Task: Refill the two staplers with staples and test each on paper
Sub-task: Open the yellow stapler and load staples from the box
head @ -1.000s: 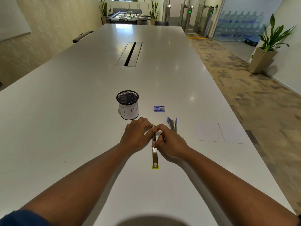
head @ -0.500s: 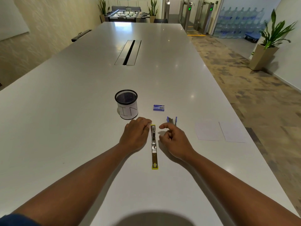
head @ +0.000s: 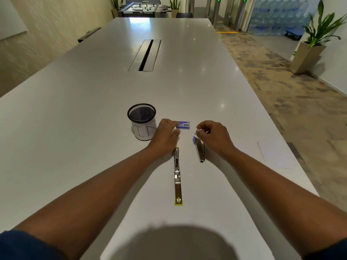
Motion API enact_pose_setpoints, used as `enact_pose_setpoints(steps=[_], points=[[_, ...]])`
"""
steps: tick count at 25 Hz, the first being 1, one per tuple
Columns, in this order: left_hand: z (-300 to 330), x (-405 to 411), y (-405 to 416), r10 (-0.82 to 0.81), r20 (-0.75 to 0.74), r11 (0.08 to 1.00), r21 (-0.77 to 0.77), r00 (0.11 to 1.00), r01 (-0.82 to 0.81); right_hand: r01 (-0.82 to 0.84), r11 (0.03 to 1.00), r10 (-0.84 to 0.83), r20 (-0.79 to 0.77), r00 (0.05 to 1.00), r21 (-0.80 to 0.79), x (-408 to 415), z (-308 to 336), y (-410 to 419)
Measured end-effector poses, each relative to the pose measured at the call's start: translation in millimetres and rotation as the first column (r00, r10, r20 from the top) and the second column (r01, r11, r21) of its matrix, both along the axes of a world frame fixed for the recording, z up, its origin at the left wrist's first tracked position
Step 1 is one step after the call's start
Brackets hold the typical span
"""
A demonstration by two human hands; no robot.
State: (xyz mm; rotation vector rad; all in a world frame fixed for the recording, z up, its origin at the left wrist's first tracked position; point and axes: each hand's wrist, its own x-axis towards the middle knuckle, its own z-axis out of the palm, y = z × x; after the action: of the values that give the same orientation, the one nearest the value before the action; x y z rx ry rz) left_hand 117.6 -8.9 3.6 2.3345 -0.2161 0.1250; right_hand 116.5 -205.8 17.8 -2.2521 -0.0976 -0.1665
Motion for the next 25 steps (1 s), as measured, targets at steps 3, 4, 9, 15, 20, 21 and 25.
enact_pose_setpoints(steps=[3, 4, 9, 15, 20, 21, 25], points=[[-3, 21, -8, 0.017, -0.044, 0.997, 0.07, 0.999, -0.014, -0.016, 1.0, 0.015, -0.055, 0.998, -0.024, 26, -4, 0], [-4, 27, -11, 0.023, -0.06, 0.995, 0.095, 0.998, -0.018, -0.023, 0.999, 0.021, -0.071, 0.997, -0.028, 34, -5, 0], [-8, 48, -15, 0.048, -0.124, 0.996, 0.076, 0.991, -0.039, -0.07, 0.997, 0.072, -0.173, 0.982, 0.021, 55, -13, 2], [-17, 54, -18, -0.002, -0.004, 1.0, -0.009, 1.0, 0.002, -0.16, 0.987, 0.162, -0.275, 0.948, 0.03, 64, -13, -4], [-24, 52, -17, -0.004, 0.082, 1.0, 0.001, 0.997, 0.004, -0.148, 0.989, 0.143, -0.302, 0.943, 0.005, 65, -12, 3], [-24, 52, -17, -0.011, 0.086, 1.0, 0.001, 0.996, 0.011, -0.127, 0.992, 0.121, -0.294, 0.948, -0.001, 64, -13, 6], [-24, 51, -17, -0.009, 0.076, 1.0, -0.013, 0.997, 0.01, -0.099, 0.995, 0.089, -0.244, 0.966, -0.027, 62, -13, 7]])
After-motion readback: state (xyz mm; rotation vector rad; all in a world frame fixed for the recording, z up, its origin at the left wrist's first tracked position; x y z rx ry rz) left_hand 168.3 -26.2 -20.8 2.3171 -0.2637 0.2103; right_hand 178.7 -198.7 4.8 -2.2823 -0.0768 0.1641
